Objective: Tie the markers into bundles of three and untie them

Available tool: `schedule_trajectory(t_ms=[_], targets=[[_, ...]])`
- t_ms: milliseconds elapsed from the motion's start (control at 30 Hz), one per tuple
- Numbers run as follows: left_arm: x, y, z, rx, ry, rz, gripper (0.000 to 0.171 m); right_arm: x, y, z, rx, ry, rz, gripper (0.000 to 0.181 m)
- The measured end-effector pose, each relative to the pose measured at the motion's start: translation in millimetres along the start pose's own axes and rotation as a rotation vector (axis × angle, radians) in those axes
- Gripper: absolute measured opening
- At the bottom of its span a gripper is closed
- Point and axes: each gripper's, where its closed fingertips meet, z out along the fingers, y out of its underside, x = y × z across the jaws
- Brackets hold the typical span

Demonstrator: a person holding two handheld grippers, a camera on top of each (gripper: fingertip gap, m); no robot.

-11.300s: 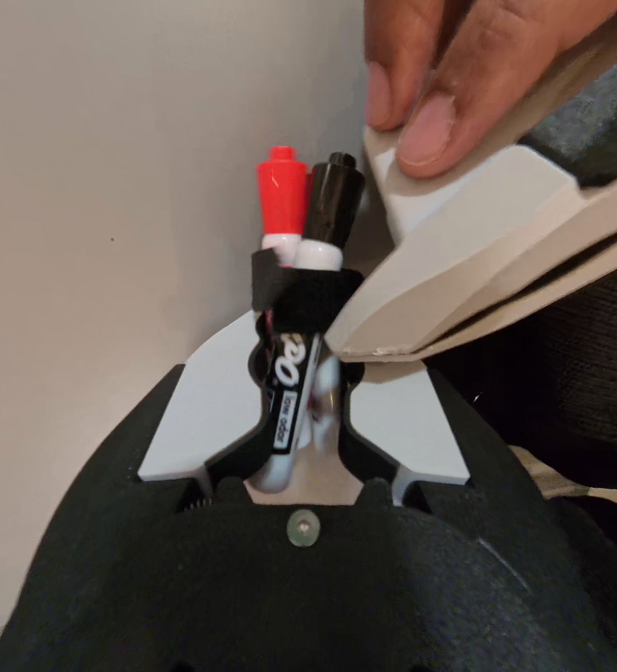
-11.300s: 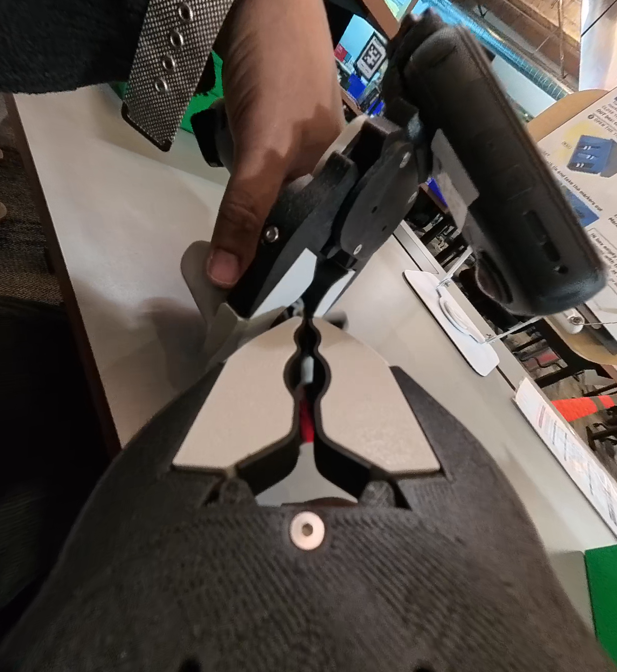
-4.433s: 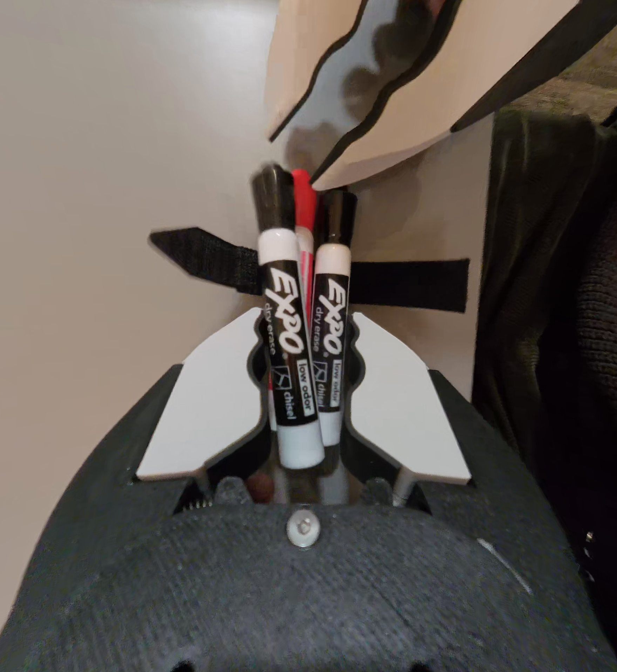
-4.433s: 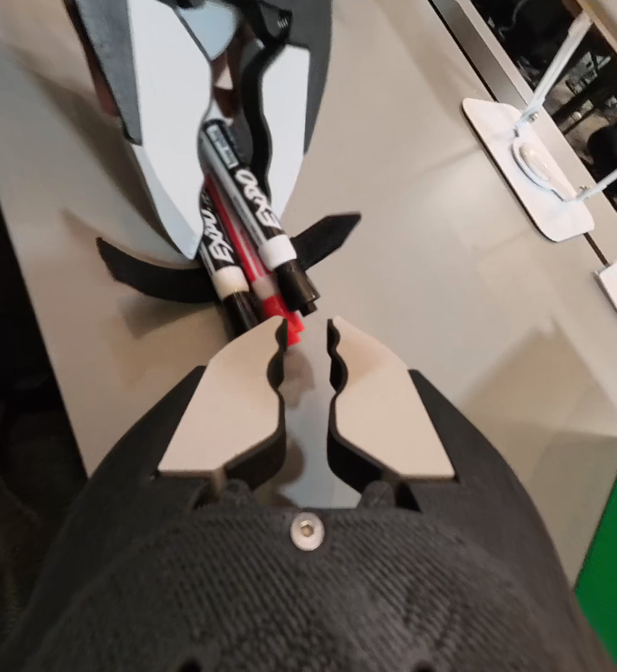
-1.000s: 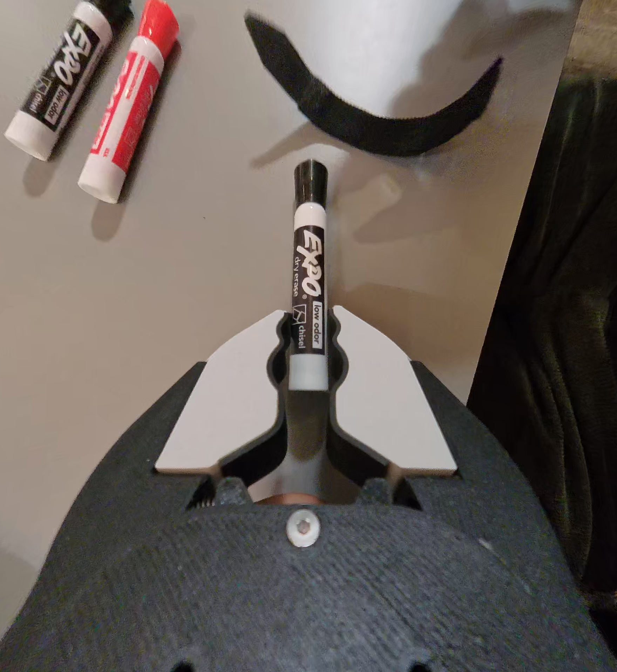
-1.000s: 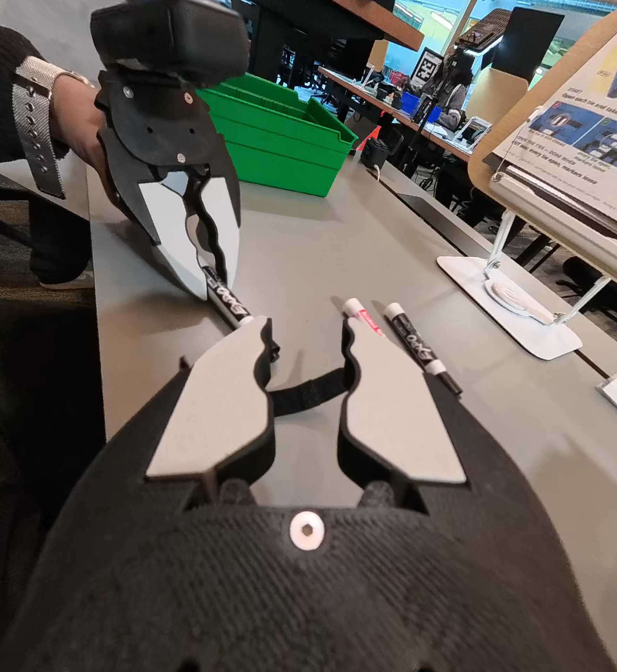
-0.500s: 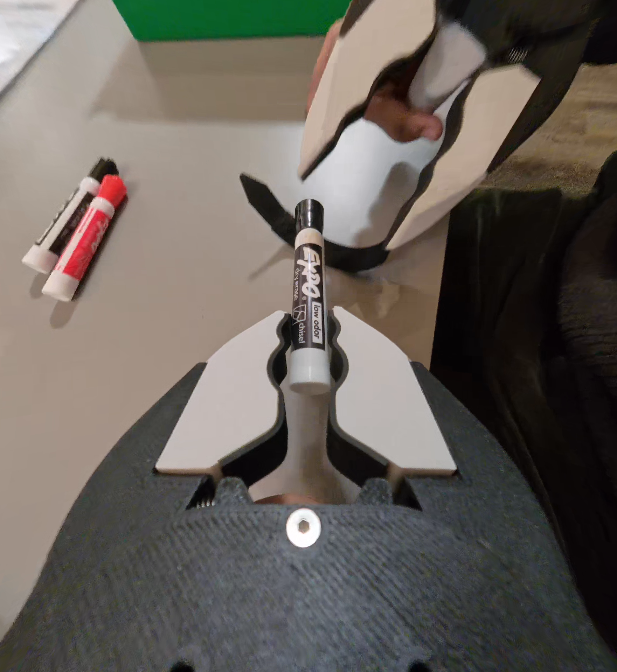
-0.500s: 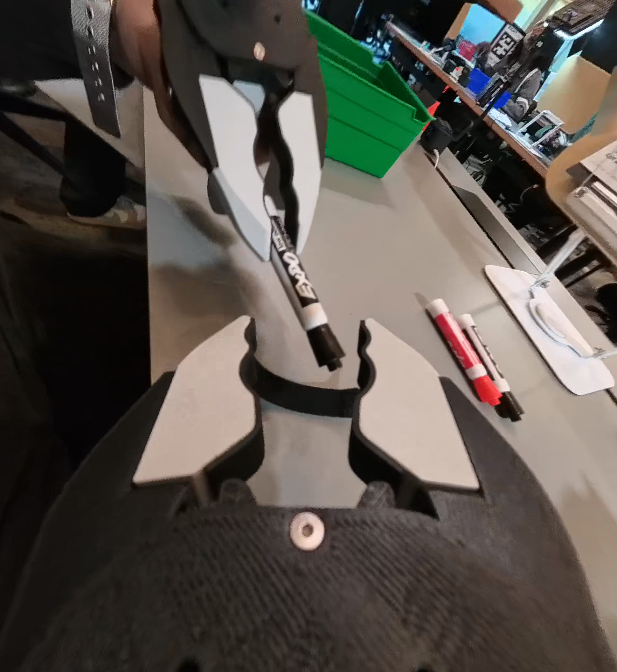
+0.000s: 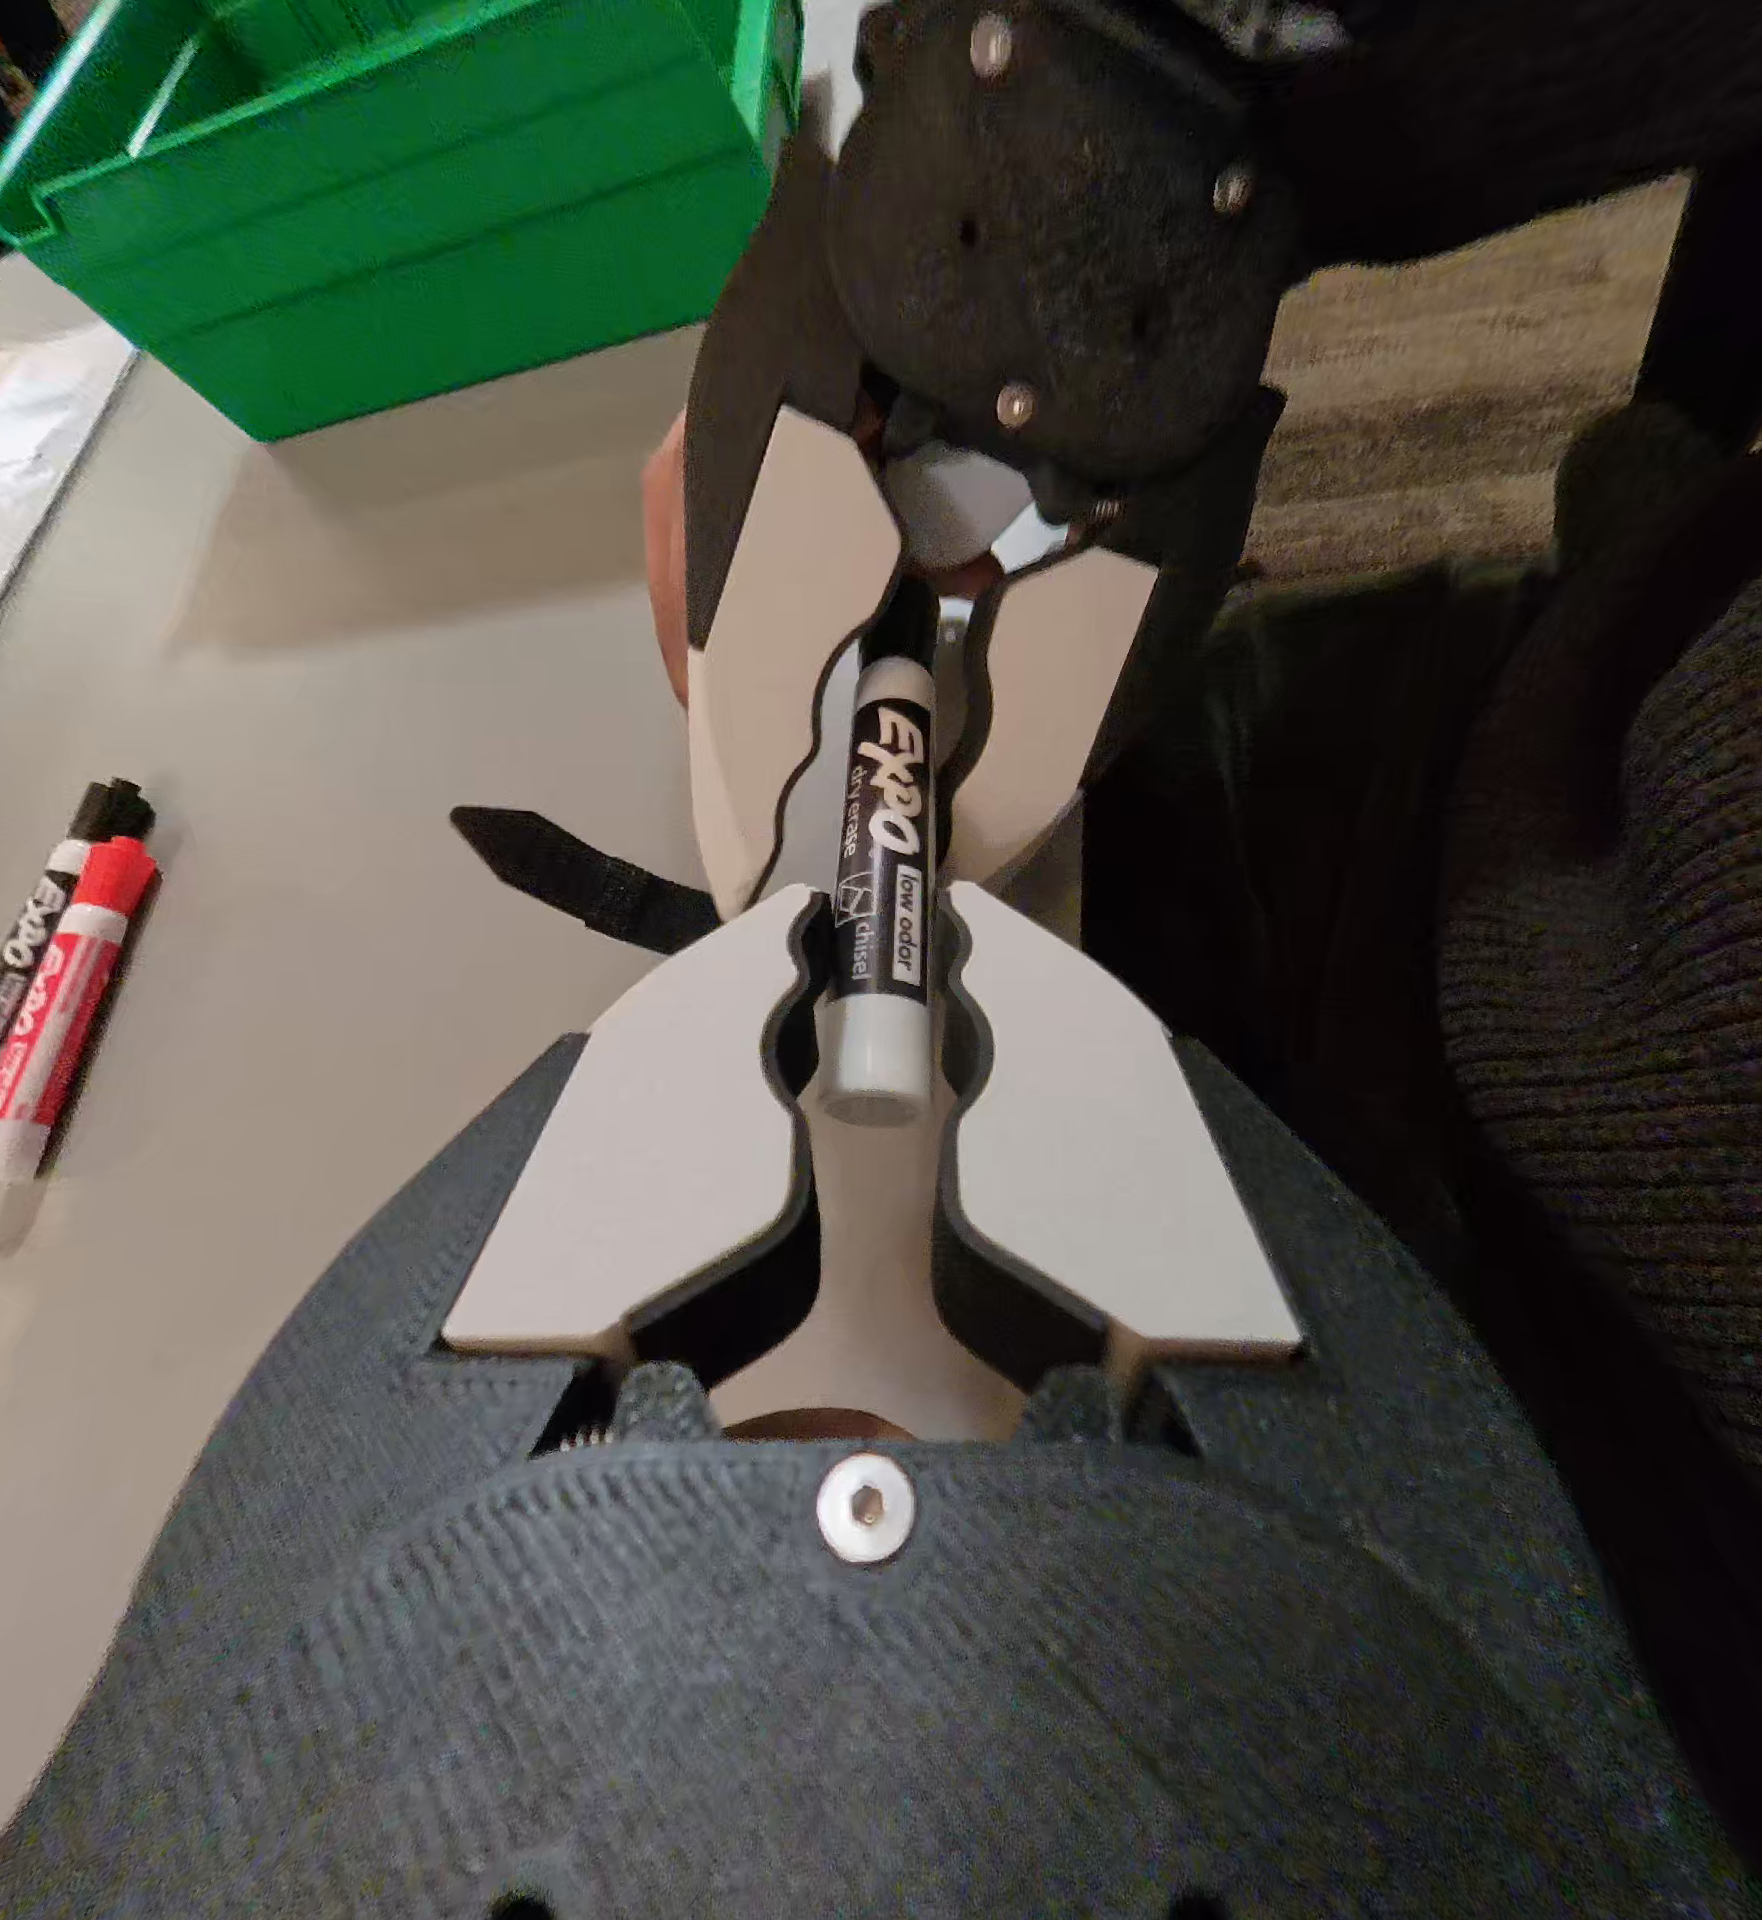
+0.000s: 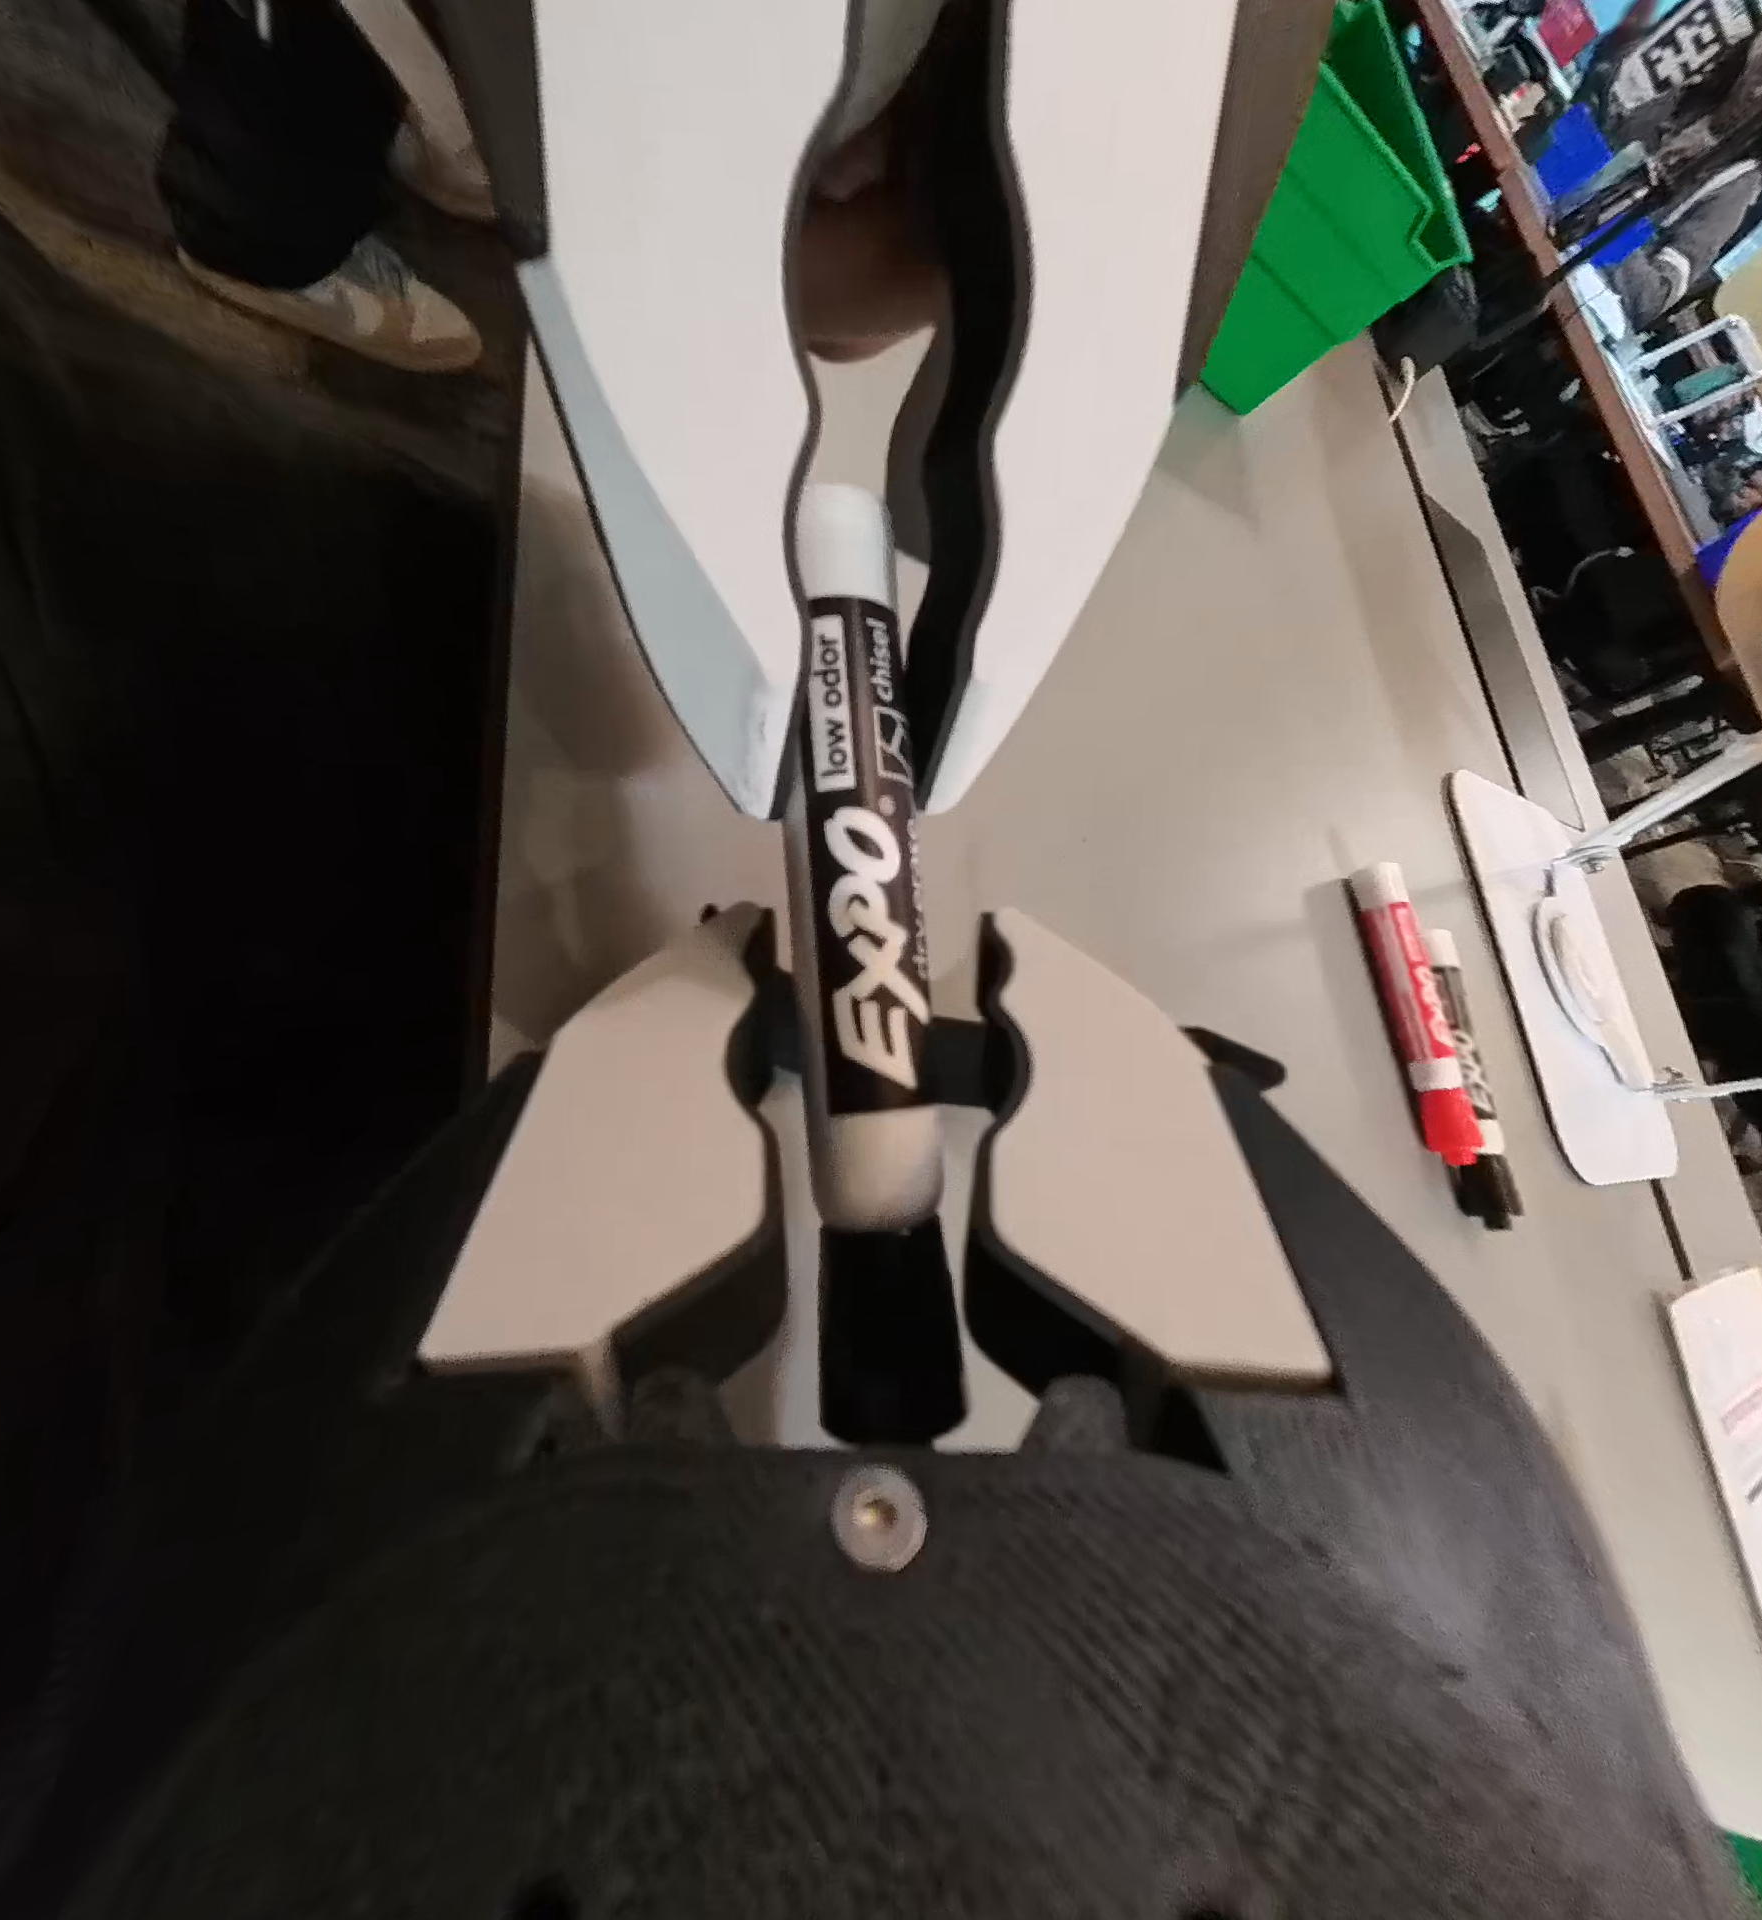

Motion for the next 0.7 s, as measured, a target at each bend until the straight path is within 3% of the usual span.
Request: schedule_trajectory(t_ms=[133, 267, 700], targets=[[-6.6, 16.7, 3.1, -0.065, -0.03, 0.003, 0.021, -3.3, 2.4, -0.5, -0.013, -0.024, -0.01, 0.026], [-8.2, 15.5, 1.2, -0.042, -0.018, -0.034, 0.021, -1.7, 10.1, 1.9, -0.064, -0.007, -0.038, 0.019], [-5.5, 8.5, 4.9, 0.002, -0.044, -0.002, 0.02, -4.2, 19.0, 4.6, -0.137, -0.027, -0.04, 0.018]])
